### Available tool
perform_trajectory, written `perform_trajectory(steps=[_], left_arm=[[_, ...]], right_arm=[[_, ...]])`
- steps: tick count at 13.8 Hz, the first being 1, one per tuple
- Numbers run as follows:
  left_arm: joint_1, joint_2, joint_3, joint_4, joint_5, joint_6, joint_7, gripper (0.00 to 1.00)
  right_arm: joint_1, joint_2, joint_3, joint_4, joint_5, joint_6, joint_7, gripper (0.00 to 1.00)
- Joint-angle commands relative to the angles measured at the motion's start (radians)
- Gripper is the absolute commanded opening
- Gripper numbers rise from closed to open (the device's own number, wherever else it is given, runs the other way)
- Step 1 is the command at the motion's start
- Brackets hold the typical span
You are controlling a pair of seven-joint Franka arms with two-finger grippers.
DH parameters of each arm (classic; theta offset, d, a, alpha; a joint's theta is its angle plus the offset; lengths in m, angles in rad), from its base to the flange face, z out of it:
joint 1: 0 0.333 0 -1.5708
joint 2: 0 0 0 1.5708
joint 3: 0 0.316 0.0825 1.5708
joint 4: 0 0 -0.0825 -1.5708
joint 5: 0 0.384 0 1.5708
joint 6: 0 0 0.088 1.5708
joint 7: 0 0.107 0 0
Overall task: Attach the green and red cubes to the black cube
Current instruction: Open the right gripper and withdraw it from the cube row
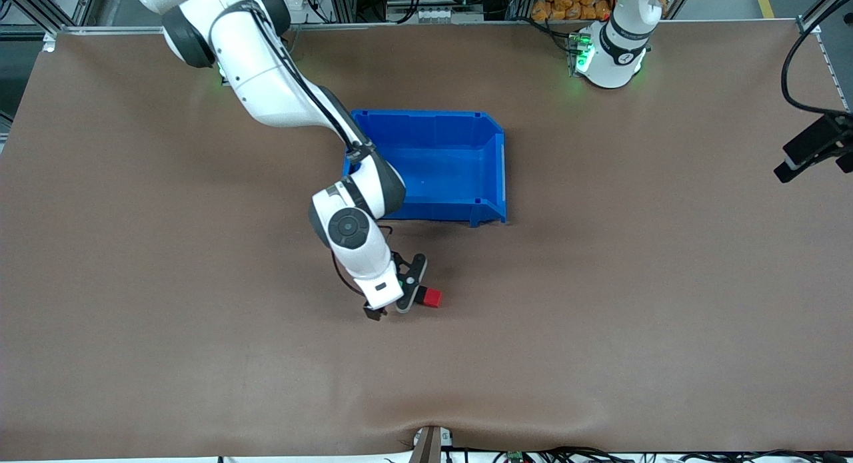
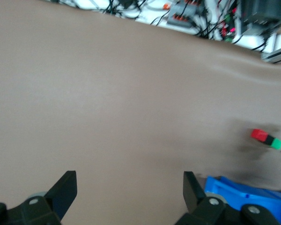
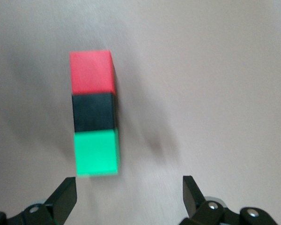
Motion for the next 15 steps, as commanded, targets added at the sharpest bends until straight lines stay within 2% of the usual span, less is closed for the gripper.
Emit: perform_trajectory(steps=[1, 5, 7, 9, 13, 15], left_arm=[[0.049, 0.006, -0.003, -0.036, -0.046, -0.052, 0.043, 1.00], [0.040, -0.026, -0.042, -0.114, -0.032, -0.052, 0.040, 1.00], [0.041, -0.066, -0.053, -0.189, -0.030, 0.003, 0.042, 1.00], [0.046, -0.091, -0.055, -0.237, -0.030, 0.003, 0.043, 1.00], [0.048, -0.129, -0.049, -0.240, -0.030, -0.035, 0.146, 1.00], [0.046, -0.142, -0.049, -0.240, -0.030, -0.035, 0.163, 1.00]], right_arm=[[-0.051, -0.119, 0.011, -0.074, -0.001, -0.119, 0.009, 1.00], [-0.133, -0.206, 0.011, -0.093, 0.001, -0.222, 0.013, 1.00], [-0.178, -0.271, 0.011, -0.167, 0.002, -0.215, 0.045, 1.00], [-0.219, -0.349, 0.009, -0.245, 0.002, -0.215, 0.098, 1.00], [-0.339, -0.521, 0.009, -0.409, 0.001, -0.218, 0.202, 1.00], [-0.411, -0.574, 0.009, -0.442, 0.001, -0.222, 0.219, 1.00]])
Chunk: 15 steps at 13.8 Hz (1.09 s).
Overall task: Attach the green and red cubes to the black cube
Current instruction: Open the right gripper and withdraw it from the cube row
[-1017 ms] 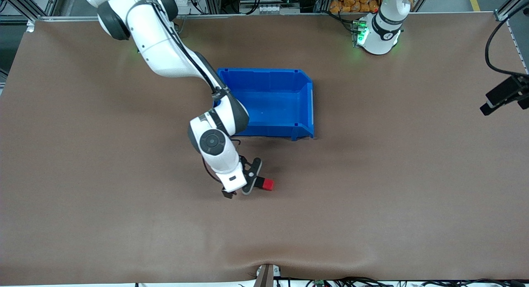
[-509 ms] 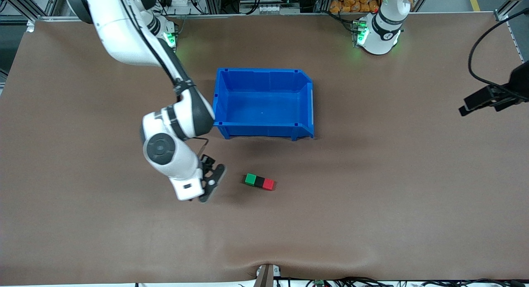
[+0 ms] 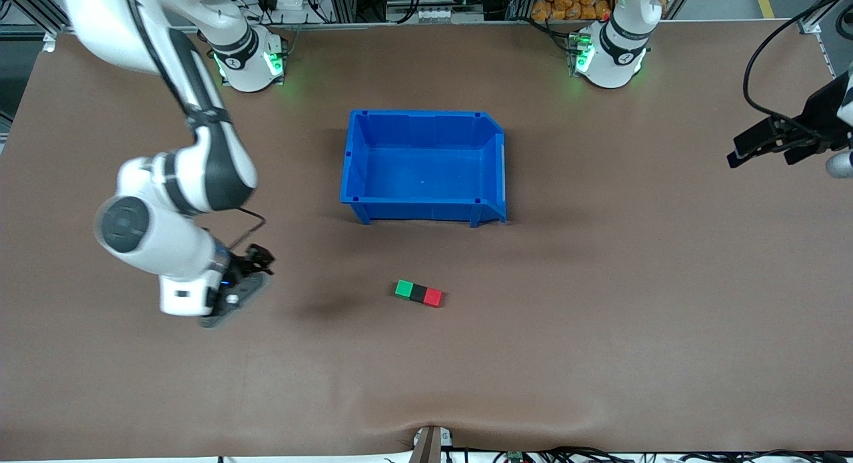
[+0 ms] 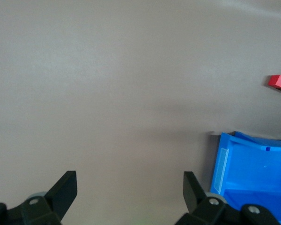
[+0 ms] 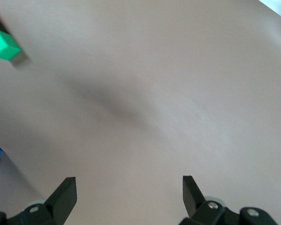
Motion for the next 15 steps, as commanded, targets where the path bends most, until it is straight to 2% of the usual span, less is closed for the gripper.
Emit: perform_trajectory(steps=[1, 4, 7, 9, 12, 15], left_arm=[[0.007, -0.055, -0.003, -0.030, -0.005, -0.004, 0.019, 1.00], [0.007, -0.057, 0.001, -0.030, -0.008, -0.004, 0.013, 1.00], [0.002, -0.057, -0.006, -0.025, -0.007, -0.005, 0.013, 1.00], [0.001, -0.050, -0.008, -0.025, -0.005, -0.004, 0.013, 1.00], [0.005, -0.049, -0.005, -0.025, -0.005, -0.004, 0.014, 1.00], [0.002, -0.047, -0.006, -0.025, -0.004, -0.004, 0.013, 1.00]], right_arm=[[-0.107, -0.125, 0.021, -0.115, 0.000, 0.005, 0.035, 1.00], [-0.193, -0.192, 0.021, -0.147, 0.000, -0.018, 0.036, 1.00], [-0.238, -0.254, 0.021, -0.146, 0.000, -0.121, 0.103, 1.00], [-0.241, -0.294, 0.021, -0.146, 0.000, -0.195, 0.239, 1.00], [-0.241, -0.341, 0.018, -0.148, -0.023, -0.236, 0.463, 1.00], [-0.239, -0.401, 0.021, -0.143, -0.071, -0.366, 0.634, 1.00]])
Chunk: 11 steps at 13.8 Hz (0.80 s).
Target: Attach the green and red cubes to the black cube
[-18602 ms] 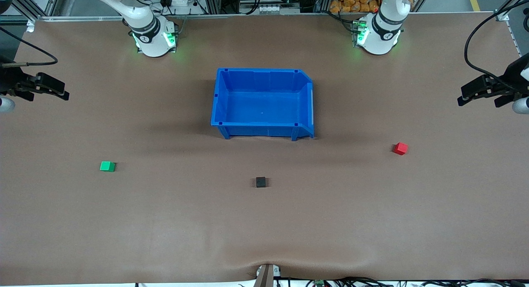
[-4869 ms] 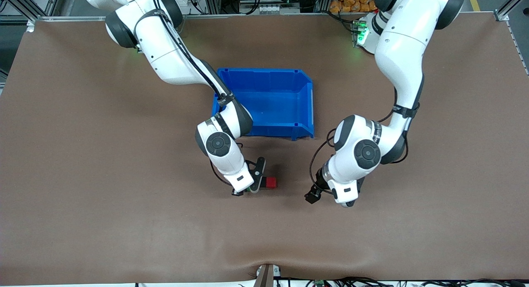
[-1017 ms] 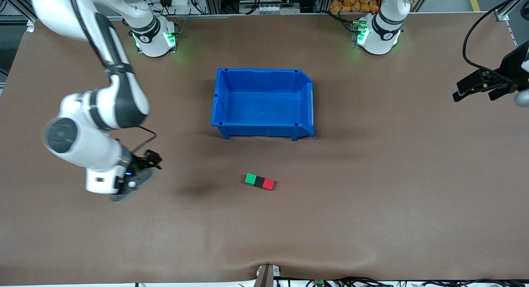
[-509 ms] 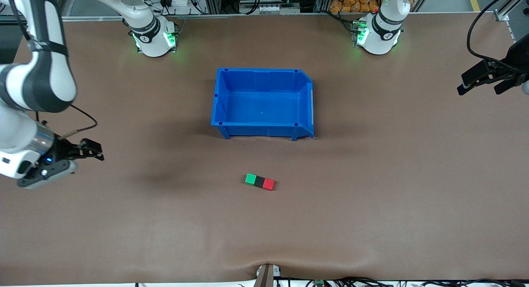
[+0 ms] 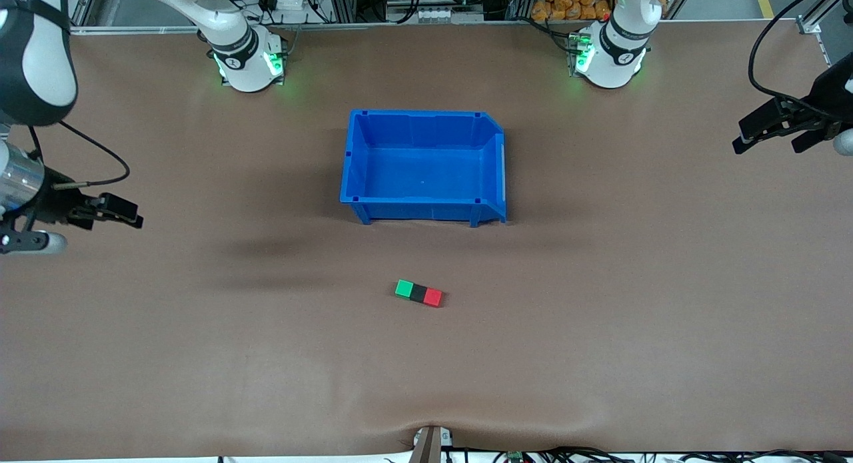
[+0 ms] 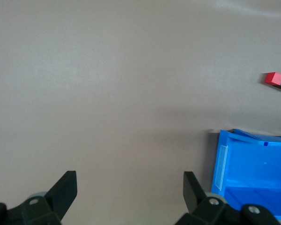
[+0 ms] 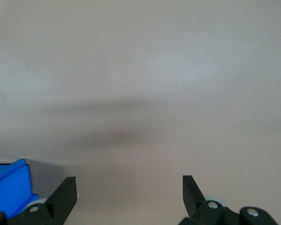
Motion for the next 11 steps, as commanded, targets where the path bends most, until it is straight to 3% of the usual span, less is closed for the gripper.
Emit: perform_trajectory(steps=[1, 5, 8, 11], left_arm=[[0.007, -0.013, -0.003, -0.012, -0.005, -0.003, 0.007, 1.00], [-0.038, -0.016, 0.020, -0.015, 0.004, -0.003, 0.005, 1.00], [-0.123, -0.022, 0.117, -0.011, 0.027, -0.003, 0.016, 1.00], [-0.123, -0.022, 0.108, -0.009, 0.028, -0.004, 0.004, 1.00]], right_arm=[[-0.009, -0.073, 0.017, -0.031, -0.039, -0.099, 0.115, 1.00], [-0.007, -0.099, 0.020, 0.023, -0.039, -0.215, 0.119, 1.00], [-0.003, -0.101, 0.024, 0.112, -0.037, -0.321, 0.119, 1.00], [-0.011, -0.099, 0.020, 0.168, -0.034, -0.323, 0.059, 1.00]])
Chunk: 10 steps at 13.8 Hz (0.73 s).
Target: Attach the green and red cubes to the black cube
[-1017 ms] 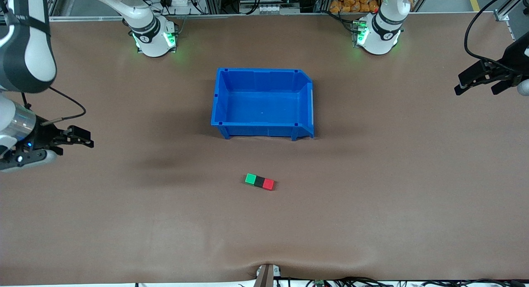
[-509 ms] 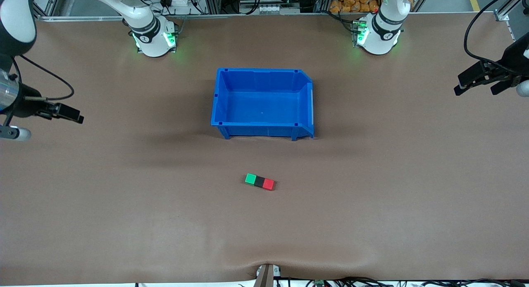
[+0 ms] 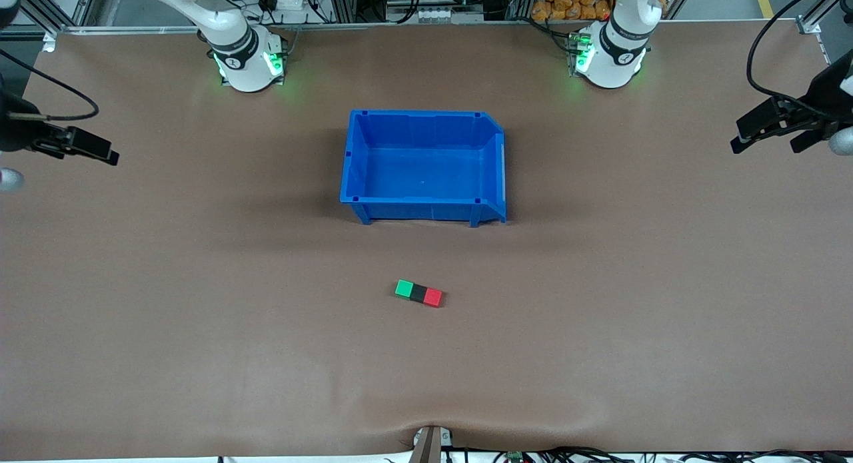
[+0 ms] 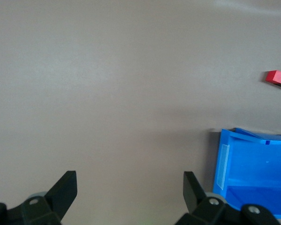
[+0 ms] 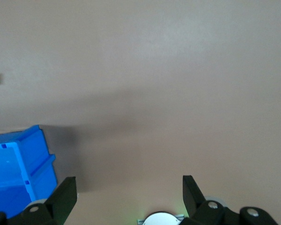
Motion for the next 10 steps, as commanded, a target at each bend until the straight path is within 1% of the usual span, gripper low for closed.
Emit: perform_trajectory(steps=[1, 3, 4, 6, 8, 10], left_arm=[[-0.017, -0.014, -0.001, 0.001, 0.017, -0.004, -0.002, 1.00], [-0.013, 0.015, -0.001, 0.037, 0.019, -0.004, -0.001, 1.00], [-0.014, 0.018, 0.001, 0.044, 0.017, -0.007, -0.001, 1.00], [-0.011, 0.016, 0.002, 0.052, 0.019, -0.014, -0.001, 1.00], [-0.008, 0.019, 0.007, 0.054, 0.019, -0.023, -0.001, 1.00], [-0.008, 0.021, 0.008, 0.054, 0.020, -0.026, 0.001, 1.00]], right_arm=[[-0.008, -0.004, 0.014, 0.038, -0.016, -0.024, -0.032, 1.00], [-0.011, -0.006, 0.011, 0.038, -0.016, -0.030, -0.039, 1.00], [-0.014, -0.006, 0.007, 0.038, -0.015, -0.028, -0.072, 1.00], [-0.020, -0.006, 0.002, 0.040, -0.020, -0.031, -0.135, 1.00], [-0.044, -0.006, 0.005, 0.038, -0.015, -0.062, -0.140, 1.00], [-0.044, -0.007, 0.007, 0.038, -0.016, -0.096, -0.138, 1.00]])
